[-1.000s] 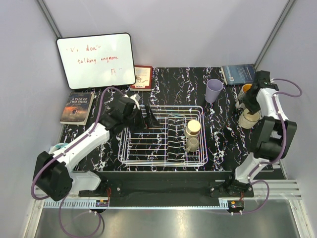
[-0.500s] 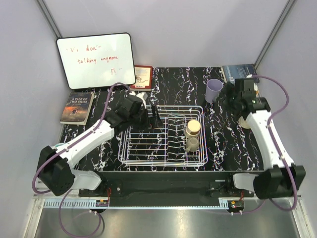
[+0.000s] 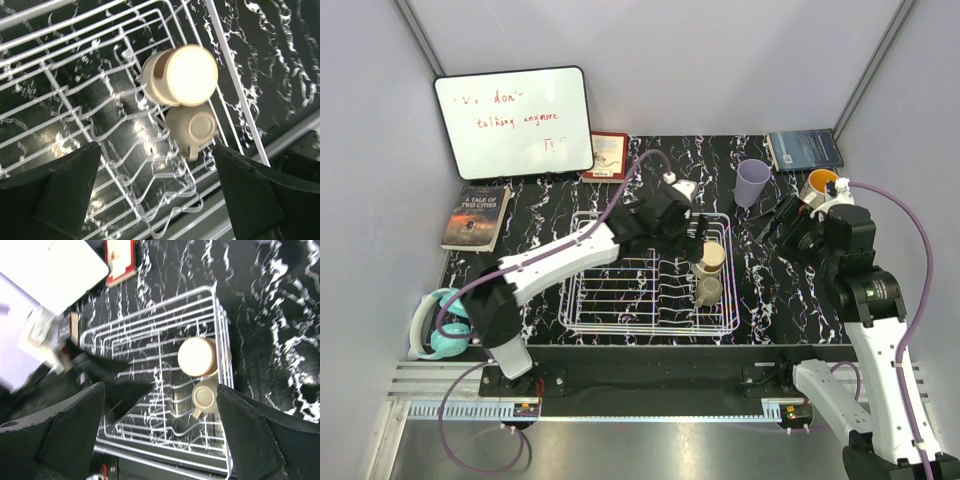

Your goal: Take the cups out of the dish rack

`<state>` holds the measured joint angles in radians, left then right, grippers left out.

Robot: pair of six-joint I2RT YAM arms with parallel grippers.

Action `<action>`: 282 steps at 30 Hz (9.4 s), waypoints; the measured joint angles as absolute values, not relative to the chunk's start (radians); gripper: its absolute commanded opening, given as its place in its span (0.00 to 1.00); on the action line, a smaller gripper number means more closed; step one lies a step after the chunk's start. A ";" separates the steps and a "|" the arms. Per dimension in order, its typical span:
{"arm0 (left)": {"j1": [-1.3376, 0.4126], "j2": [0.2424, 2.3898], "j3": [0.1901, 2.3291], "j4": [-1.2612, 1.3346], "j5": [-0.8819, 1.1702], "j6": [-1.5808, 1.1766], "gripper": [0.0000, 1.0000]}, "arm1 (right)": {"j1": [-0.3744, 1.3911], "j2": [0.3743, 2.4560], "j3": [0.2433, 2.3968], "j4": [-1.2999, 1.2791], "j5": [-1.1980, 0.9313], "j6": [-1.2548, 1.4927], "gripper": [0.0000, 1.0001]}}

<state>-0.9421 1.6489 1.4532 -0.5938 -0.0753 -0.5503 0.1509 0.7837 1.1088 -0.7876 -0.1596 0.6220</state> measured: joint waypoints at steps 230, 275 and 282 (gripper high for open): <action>-0.530 1.388 0.950 -0.488 0.186 -0.710 0.99 | 0.181 2.268 2.366 -1.024 0.376 0.460 0.00; -1.011 1.783 1.396 -0.511 0.134 -0.541 0.99 | 0.417 0.933 1.279 -0.788 -0.074 0.632 0.76; -1.072 1.870 1.489 -0.532 0.110 -0.522 0.99 | 0.417 0.816 1.243 -0.814 -0.092 0.637 0.76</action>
